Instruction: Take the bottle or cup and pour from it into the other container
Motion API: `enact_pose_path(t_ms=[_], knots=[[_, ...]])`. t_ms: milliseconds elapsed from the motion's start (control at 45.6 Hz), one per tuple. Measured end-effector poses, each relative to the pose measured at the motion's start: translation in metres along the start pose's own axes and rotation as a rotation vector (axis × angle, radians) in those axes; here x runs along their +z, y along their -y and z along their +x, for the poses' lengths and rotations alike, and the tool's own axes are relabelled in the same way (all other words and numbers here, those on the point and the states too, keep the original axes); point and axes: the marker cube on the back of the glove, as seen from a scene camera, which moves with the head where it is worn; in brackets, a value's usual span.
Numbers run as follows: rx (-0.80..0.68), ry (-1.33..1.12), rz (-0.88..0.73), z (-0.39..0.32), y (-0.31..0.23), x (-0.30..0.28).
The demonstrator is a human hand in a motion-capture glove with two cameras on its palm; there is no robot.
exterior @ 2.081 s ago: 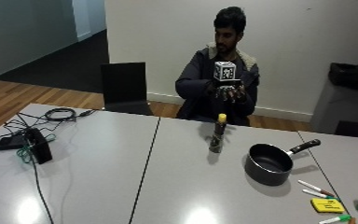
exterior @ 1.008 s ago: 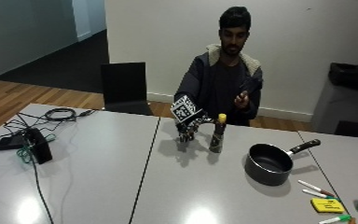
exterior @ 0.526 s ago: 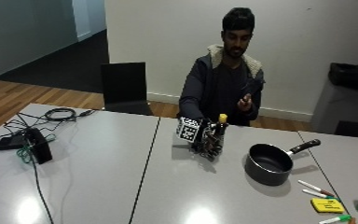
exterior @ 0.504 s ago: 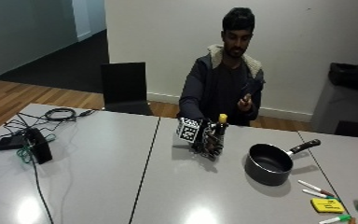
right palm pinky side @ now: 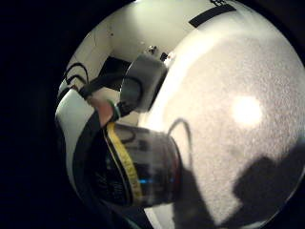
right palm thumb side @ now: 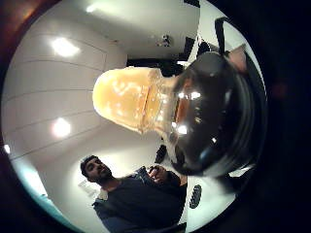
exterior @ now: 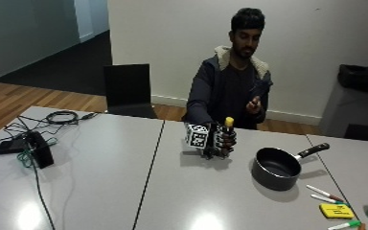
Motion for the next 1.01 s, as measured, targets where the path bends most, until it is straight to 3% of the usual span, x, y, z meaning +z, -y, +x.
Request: enact_pose_path(t_ms=[438,723,920,1008], knots=[[-0.036,-0.104,0.040,-0.008,0.004,-0.003],[-0.163,-0.150,0.245,-0.100,0.053,-0.028],[-0.107,-0.334,0.154,-0.148,0.066,-0.033],[-0.058,-0.519,0.228,-0.160,0.085,-0.026]])
